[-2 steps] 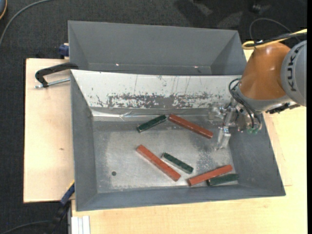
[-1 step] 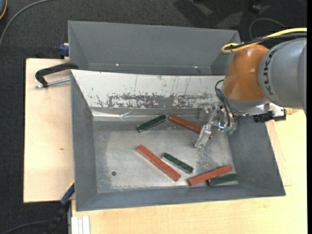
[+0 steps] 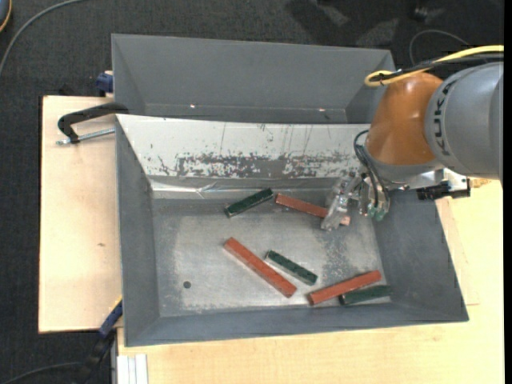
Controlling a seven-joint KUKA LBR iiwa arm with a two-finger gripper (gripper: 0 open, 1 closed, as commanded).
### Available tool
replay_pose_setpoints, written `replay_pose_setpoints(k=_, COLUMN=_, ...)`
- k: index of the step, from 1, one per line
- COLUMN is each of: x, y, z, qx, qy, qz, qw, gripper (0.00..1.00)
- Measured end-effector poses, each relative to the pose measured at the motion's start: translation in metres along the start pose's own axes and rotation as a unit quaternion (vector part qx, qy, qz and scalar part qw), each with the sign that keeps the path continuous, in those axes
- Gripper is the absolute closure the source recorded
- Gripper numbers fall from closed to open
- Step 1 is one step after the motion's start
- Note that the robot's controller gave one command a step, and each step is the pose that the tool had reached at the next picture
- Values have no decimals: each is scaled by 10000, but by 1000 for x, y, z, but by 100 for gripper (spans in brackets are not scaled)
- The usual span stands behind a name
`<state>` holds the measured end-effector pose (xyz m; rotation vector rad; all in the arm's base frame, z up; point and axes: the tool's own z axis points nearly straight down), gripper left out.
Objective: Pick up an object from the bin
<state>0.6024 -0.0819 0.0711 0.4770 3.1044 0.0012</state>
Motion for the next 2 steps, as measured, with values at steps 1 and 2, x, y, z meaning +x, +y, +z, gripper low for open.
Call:
replay_pose_setpoints(k=1, x=5, y=14, z=-107, qx=-18, qy=-63, qz=-11, qw=10000, gripper=100)
replay_pose_setpoints(k=2, x=-1, y=-20, z=-141, qx=-2, qy=-50, qz=121, qw=9999, gripper=100)
